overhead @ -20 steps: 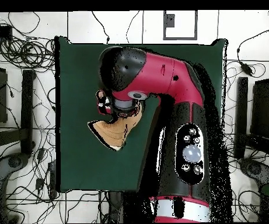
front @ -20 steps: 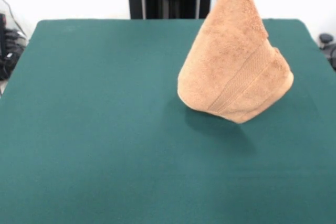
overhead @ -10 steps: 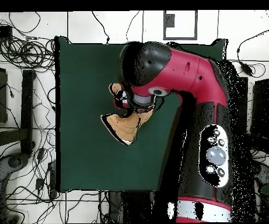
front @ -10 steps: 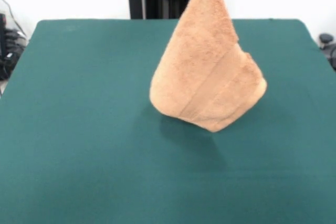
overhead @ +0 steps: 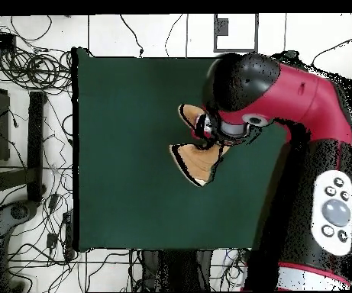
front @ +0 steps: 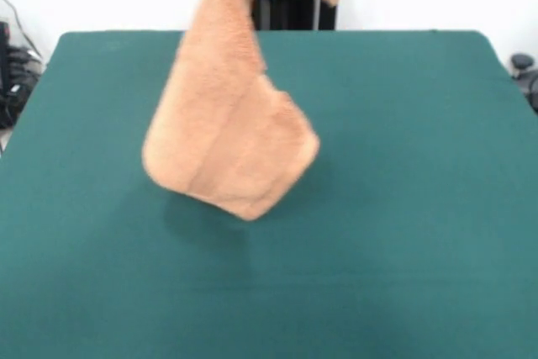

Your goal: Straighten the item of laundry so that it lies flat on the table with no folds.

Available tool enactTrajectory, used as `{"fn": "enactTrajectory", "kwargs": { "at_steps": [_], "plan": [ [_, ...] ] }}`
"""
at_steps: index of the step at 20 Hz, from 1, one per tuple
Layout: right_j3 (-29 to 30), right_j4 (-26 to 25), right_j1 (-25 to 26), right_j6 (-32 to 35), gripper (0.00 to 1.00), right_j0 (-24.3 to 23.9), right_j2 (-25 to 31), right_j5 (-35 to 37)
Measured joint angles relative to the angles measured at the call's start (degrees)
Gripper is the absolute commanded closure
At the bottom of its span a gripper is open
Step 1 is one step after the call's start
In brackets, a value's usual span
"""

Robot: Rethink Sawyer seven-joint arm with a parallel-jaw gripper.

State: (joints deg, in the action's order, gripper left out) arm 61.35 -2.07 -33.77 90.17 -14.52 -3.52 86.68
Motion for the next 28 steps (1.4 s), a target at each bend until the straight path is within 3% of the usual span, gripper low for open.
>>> {"fn": "enactTrajectory", "kwargs": {
  "at_steps": [12, 28],
  "plan": [
    [-3.4, -7.5, 0.0, 0.0, 1.00, -8.2, 1.1, 0.0],
    [-0.2, -7.5, -0.4, 0.0, 1.00, -11.3, 5.0, -6.1]
  ]
}}
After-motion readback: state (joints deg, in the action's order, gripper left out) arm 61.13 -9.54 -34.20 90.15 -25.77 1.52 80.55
